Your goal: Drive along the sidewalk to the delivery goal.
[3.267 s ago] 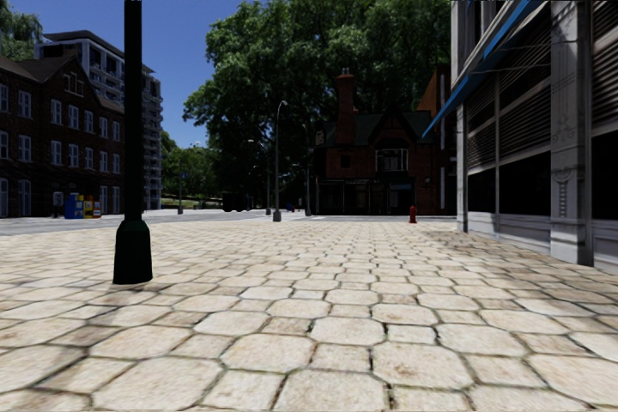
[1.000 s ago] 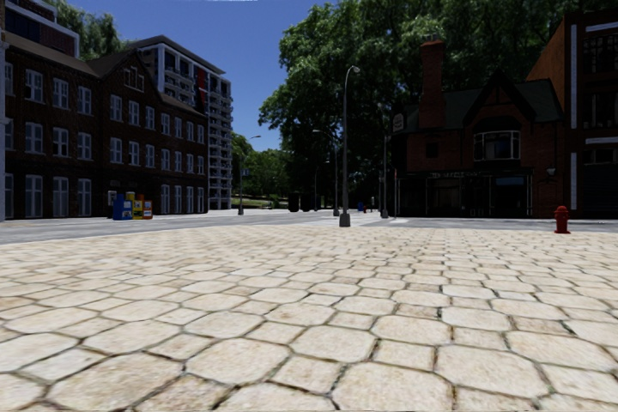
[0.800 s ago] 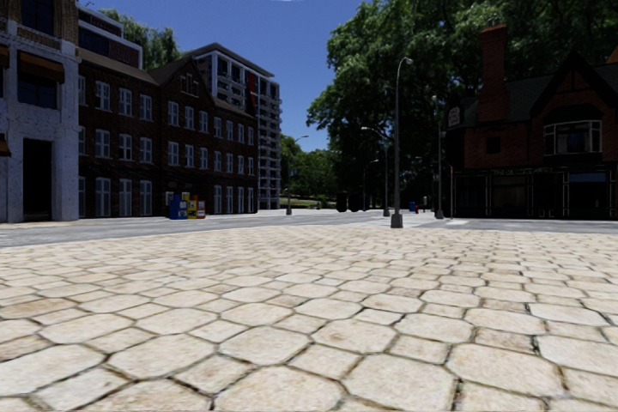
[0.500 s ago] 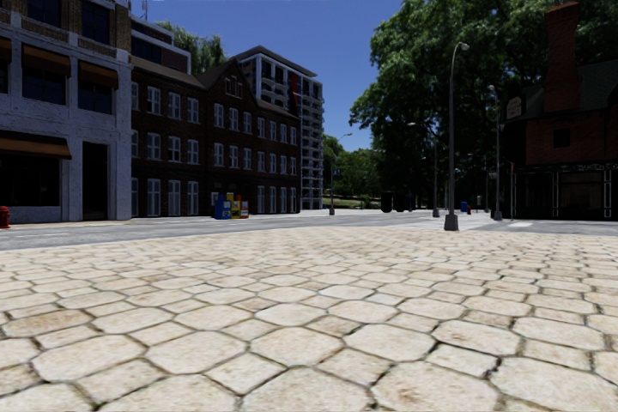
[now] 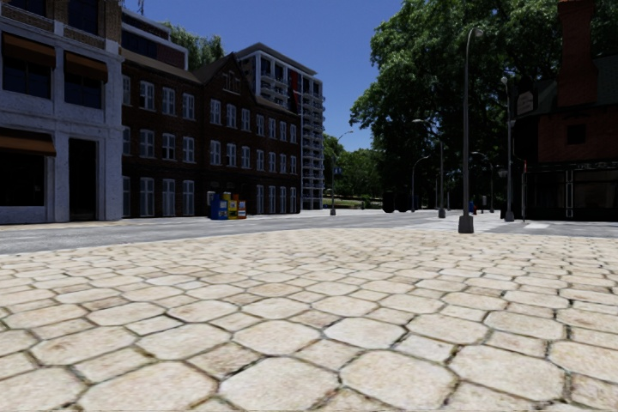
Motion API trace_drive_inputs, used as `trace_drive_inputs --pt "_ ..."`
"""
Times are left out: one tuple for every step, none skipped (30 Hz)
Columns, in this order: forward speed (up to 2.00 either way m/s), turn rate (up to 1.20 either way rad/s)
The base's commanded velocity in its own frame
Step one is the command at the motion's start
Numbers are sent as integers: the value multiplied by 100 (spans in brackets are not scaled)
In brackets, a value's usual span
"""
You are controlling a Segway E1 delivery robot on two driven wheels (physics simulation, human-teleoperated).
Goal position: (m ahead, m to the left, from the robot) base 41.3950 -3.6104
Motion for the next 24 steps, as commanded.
trace_drive_inputs --pt "191 7" --pt "191 6" --pt "191 5" --pt "191 5" --pt "191 5" --pt "191 5" --pt "191 5" --pt "191 5" --pt "191 4" --pt "191 4" --pt "191 3" --pt "191 2" --pt "191 0" --pt "191 0" --pt "191 0" --pt "191 0" --pt "191 0" --pt "191 0" --pt "191 0" --pt "191 0" --pt "191 0" --pt "192 0" --pt "192 0" --pt "192 0"
